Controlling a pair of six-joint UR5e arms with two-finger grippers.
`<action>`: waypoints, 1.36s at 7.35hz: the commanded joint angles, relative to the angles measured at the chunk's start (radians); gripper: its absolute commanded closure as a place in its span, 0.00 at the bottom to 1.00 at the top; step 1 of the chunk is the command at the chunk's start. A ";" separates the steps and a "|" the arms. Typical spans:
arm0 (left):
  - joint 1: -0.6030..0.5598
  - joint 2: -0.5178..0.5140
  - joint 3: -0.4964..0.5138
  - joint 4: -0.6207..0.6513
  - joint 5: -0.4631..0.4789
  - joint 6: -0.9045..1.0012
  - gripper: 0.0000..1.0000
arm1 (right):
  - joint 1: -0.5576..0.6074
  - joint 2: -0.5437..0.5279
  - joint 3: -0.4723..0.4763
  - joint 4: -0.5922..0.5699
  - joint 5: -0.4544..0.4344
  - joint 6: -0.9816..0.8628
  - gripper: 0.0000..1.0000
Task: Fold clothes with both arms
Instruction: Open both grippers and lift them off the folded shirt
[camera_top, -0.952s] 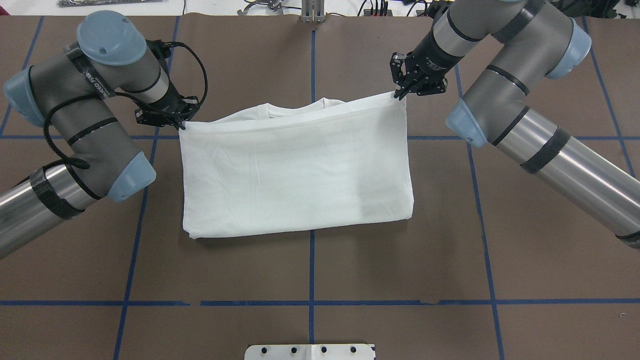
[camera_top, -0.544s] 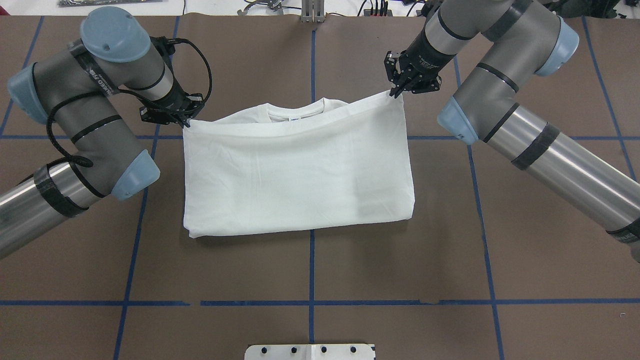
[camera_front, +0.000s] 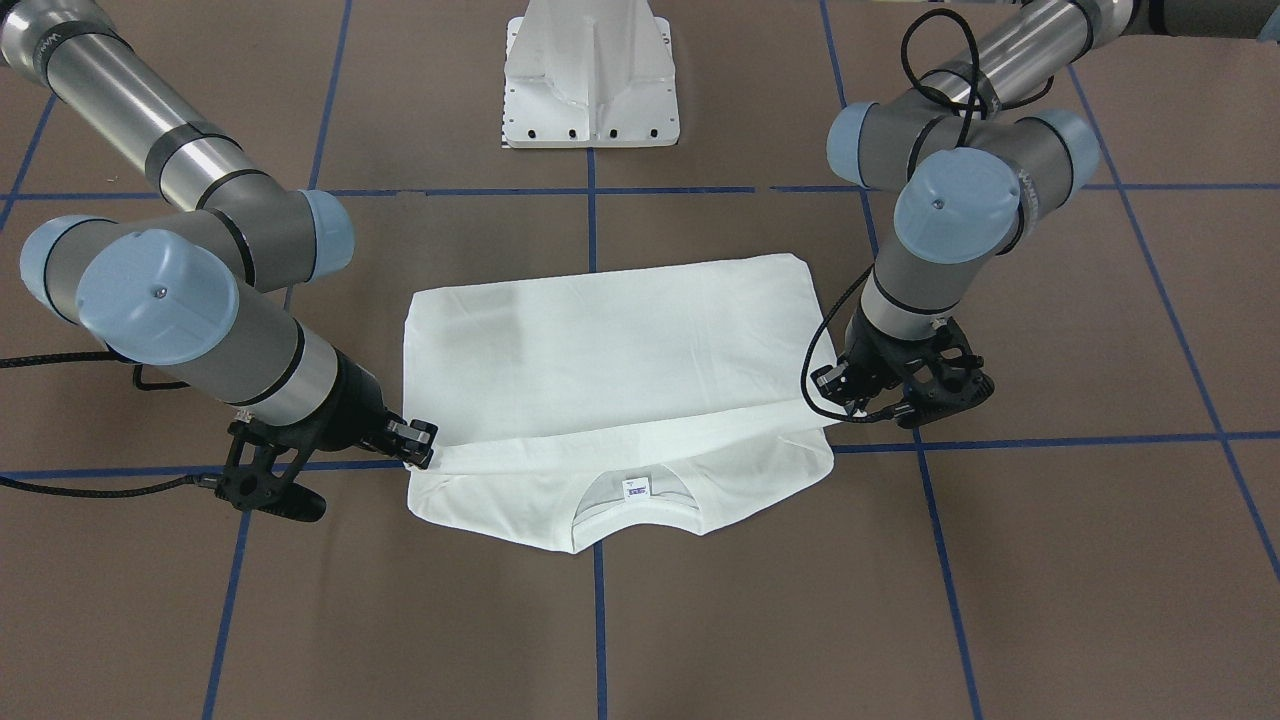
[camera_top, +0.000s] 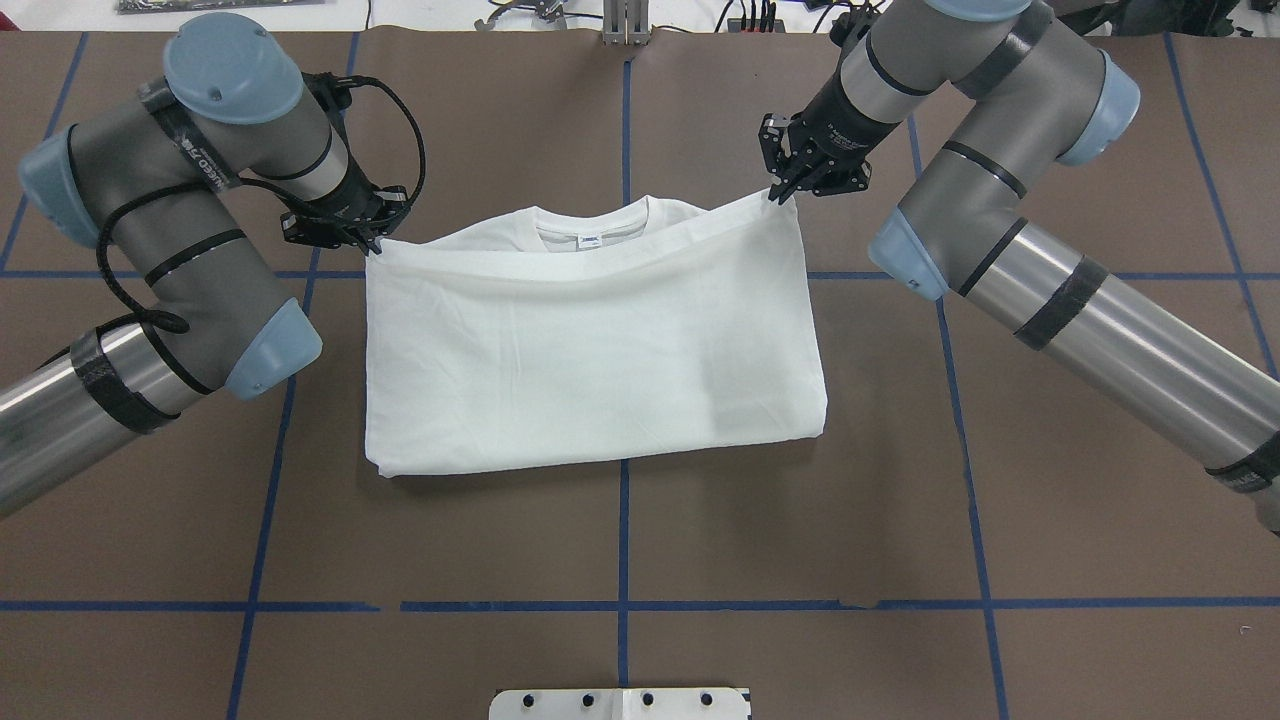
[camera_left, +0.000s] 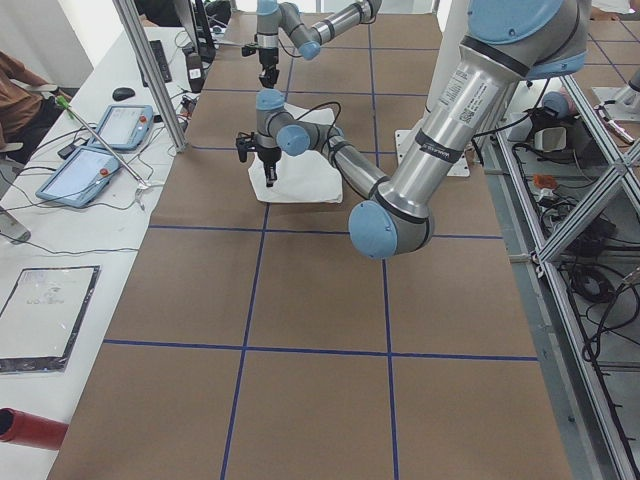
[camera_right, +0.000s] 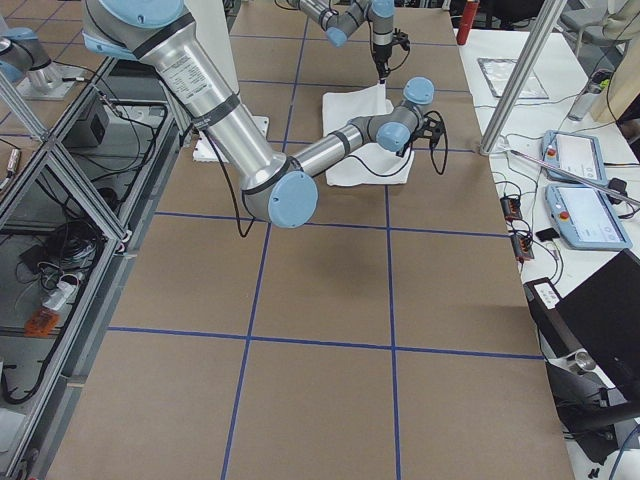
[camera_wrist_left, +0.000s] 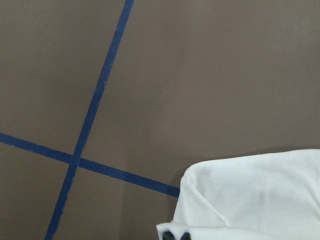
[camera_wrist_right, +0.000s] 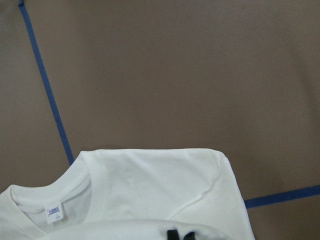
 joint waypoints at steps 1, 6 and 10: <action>0.001 -0.007 0.020 -0.014 0.001 0.001 1.00 | -0.001 -0.011 -0.001 0.031 0.001 0.000 1.00; 0.004 -0.001 0.029 -0.053 0.003 -0.007 0.00 | -0.024 -0.025 -0.001 0.063 -0.011 0.000 0.00; -0.001 0.001 0.017 -0.048 0.020 -0.012 0.00 | -0.071 -0.204 0.158 0.143 -0.039 -0.014 0.00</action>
